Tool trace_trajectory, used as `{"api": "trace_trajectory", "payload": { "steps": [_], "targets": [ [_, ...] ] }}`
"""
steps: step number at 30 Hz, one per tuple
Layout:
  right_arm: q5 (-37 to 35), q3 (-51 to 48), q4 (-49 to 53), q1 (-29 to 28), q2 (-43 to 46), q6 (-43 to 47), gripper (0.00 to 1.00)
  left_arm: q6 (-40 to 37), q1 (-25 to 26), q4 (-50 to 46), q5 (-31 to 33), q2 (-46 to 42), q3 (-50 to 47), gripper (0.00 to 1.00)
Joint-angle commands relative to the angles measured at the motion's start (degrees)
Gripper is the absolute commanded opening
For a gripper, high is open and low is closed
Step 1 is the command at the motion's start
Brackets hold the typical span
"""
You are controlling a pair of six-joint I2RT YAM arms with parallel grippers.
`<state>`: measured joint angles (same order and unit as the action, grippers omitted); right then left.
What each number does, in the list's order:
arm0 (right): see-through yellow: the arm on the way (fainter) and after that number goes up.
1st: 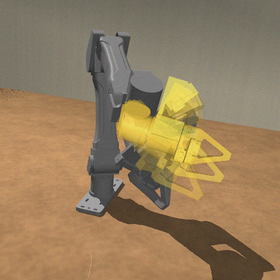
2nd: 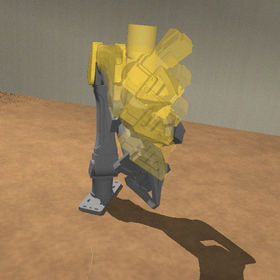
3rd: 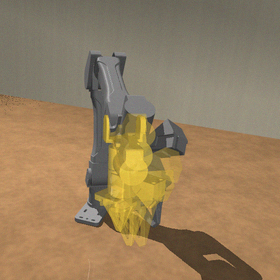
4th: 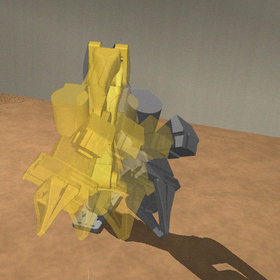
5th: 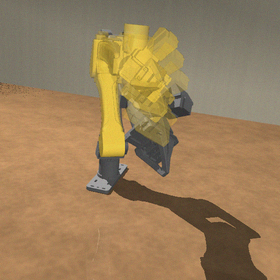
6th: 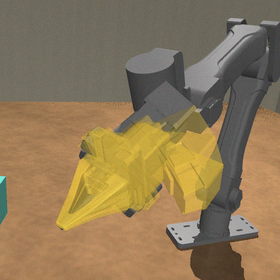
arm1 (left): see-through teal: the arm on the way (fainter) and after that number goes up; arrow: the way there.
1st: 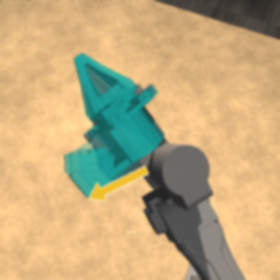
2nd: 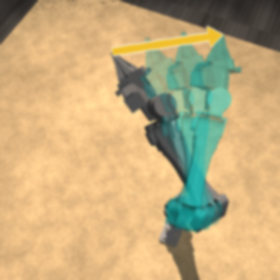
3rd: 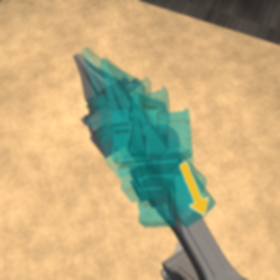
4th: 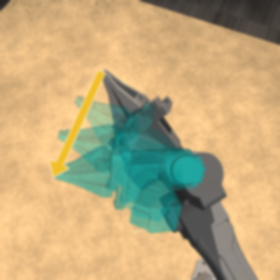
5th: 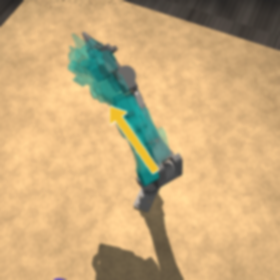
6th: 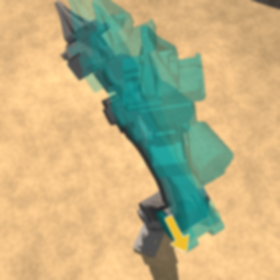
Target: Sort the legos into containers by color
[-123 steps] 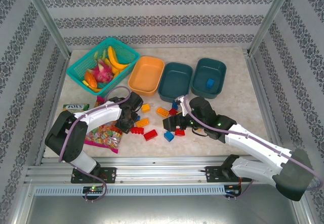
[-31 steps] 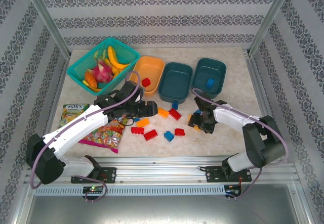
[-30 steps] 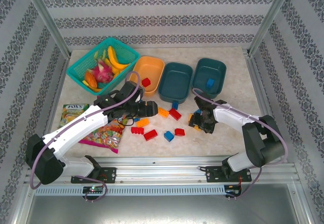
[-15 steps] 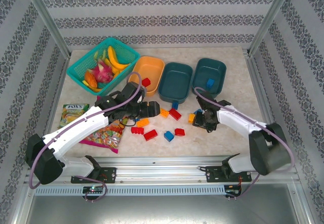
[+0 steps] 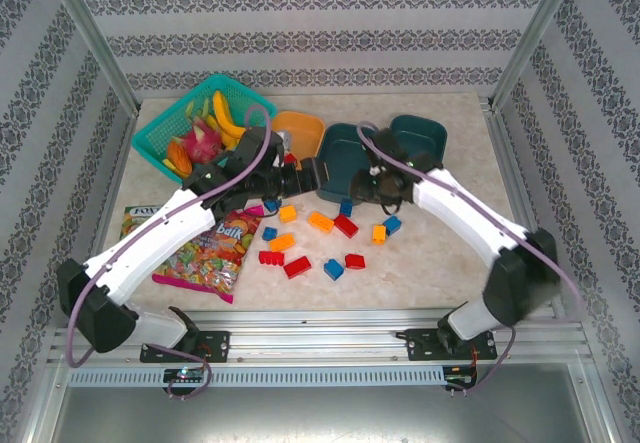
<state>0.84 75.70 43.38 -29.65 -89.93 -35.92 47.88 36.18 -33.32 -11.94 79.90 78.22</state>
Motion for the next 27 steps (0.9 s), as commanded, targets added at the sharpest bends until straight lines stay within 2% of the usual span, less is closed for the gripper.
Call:
{"api": "trace_trajectory", "payload": {
  "steps": [1,8,11,16,22,27],
  "targets": [
    [0.2,8.3,1.0,1.4,-10.7,2.5,0.34,1.7,-4.0,-0.8,0.8,4.0,3.0,0.9],
    [2.6,27.2,2.5,5.6,-32.1,1.6,0.35,2.4,-9.9,1.1,0.1,8.3,4.5,0.9],
    [3.2,34.5,4.7,6.4,-39.0,1.8,0.35,2.1,-10.7,1.2,0.0,9.1,4.7,0.89],
    [4.4,42.9,7.4,6.6,-46.2,2.4,0.45,1.4,-10.8,0.4,0.0,8.7,3.9,0.89],
    [4.5,45.3,8.5,6.6,-46.7,1.4,0.64,2.4,-10.8,0.9,0.4,5.3,-1.9,0.89],
    [4.1,44.3,8.2,6.4,-41.3,1.8,0.67,2.8,-10.7,0.2,0.3,3.1,-3.9,0.89]
  ]
}}
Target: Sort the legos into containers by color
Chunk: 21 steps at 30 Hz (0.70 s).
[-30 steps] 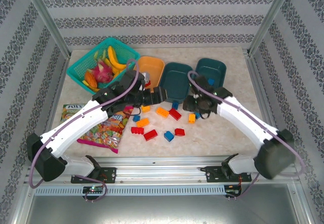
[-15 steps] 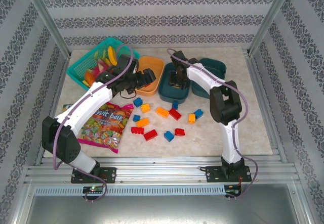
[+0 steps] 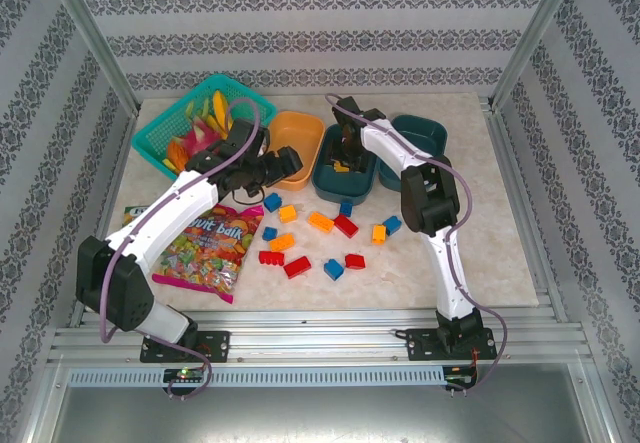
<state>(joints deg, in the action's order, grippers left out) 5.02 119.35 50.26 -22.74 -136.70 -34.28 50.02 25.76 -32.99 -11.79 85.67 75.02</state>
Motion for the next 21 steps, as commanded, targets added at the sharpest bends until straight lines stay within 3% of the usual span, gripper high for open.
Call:
{"api": "trace_trajectory", "payload": {
  "steps": [1,6,10,18,21],
  "targets": [
    [-0.2,-0.1,0.7,-0.6,7.3,0.3,0.67,0.7,-0.3,-0.7,0.1,-3.0,-0.9,0.89],
    [-1.8,-7.5,-3.0,-2.1,19.5,2.0,0.67,1.4,-0.2,-4.5,1.0,-6.1,-2.7,0.88],
    [-2.6,-21.6,-11.2,-5.2,32.5,5.0,0.67,6.5,0.2,-11.4,3.8,-9.2,-5.8,0.85],
    [9.7,-61.5,-40.5,-14.0,58.4,9.9,0.72,30.9,3.7,-15.5,4.6,-16.7,-20.6,0.75],
    [10.5,-72.2,-46.9,-18.6,65.7,11.7,0.75,40.4,5.9,-13.9,4.5,-17.8,-25.0,0.7]
  ]
}}
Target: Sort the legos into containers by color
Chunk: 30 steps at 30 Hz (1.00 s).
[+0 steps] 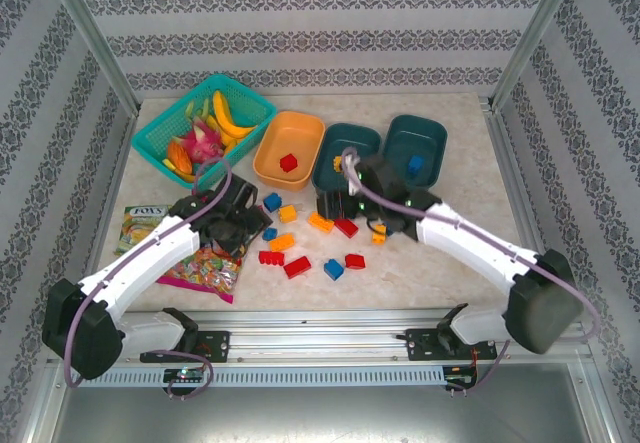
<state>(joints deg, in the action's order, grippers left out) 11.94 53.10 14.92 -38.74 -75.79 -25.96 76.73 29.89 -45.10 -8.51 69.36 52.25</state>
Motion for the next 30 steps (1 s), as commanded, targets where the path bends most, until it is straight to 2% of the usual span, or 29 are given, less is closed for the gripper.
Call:
{"api": "trace_trajectory", "payload": {
  "steps": [1,7,11,24,30],
  "targets": [
    [3.2,-8.3,-12.1,-4.0,6.6,3.8,0.76,16.3,2.3,-1.5,1.1,-1.5,-3.1,0.69],
    [2.9,-14.0,-11.0,-5.6,11.5,2.2,0.77,29.9,5.1,3.1,2.5,0.3,-6.5,0.62],
    [3.2,-14.3,-10.4,-5.6,12.8,2.0,0.77,35.4,5.3,5.7,4.3,2.5,-6.8,0.59],
    [3.3,-16.8,-8.6,-5.4,16.9,1.1,0.77,39.6,5.4,9.8,4.3,14.3,-4.5,0.54],
    [3.3,-17.0,-8.1,-5.2,17.2,0.8,0.77,39.3,5.4,11.8,3.9,17.2,-4.8,0.47]
  ]
}}
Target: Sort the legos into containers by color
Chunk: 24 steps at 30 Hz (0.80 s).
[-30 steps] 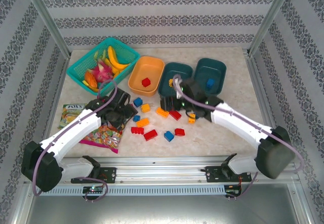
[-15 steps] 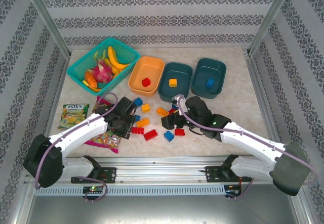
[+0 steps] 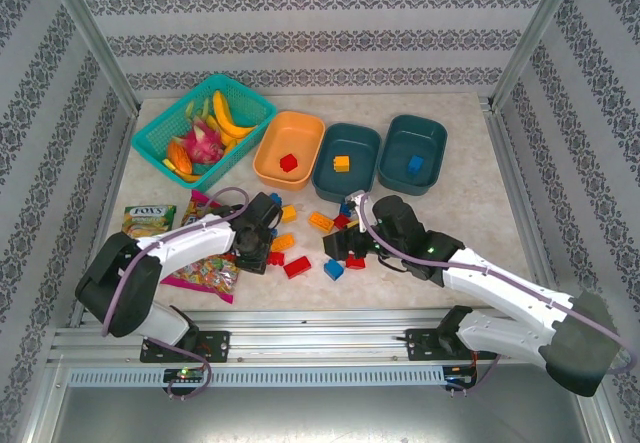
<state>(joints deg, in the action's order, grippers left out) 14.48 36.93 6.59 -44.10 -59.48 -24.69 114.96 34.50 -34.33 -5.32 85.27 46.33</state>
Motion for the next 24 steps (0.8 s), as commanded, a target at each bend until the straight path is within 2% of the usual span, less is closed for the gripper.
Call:
{"api": "trace_trajectory", "payload": {
  "steps": [1,4,9,12,20,24],
  "targets": [
    [0.7,-0.9,0.3,0.2,0.9,-0.5,0.77,0.8,0.8,0.9,0.6,1.7,1.4,0.46],
    [0.4,-1.2,0.2,0.4,0.9,-0.7,0.77,0.5,1.0,0.6,0.4,2.4,1.7,0.41],
    [0.4,-1.0,-0.1,1.0,0.4,-0.7,0.77,0.3,1.1,-1.7,1.3,1.4,2.2,0.21],
    [0.4,-0.6,-0.4,1.2,0.0,-0.7,0.77,-0.4,1.1,-5.1,2.7,-0.5,3.5,0.13],
    [-0.6,4.2,-0.7,2.8,-0.4,-2.0,0.77,-6.7,1.0,-17.3,11.5,-9.0,12.8,0.05],
    [-1.1,8.3,-1.2,4.4,-2.3,-2.7,0.77,-14.9,-1.5,-18.4,13.4,-7.1,18.8,0.03]
  ]
}}
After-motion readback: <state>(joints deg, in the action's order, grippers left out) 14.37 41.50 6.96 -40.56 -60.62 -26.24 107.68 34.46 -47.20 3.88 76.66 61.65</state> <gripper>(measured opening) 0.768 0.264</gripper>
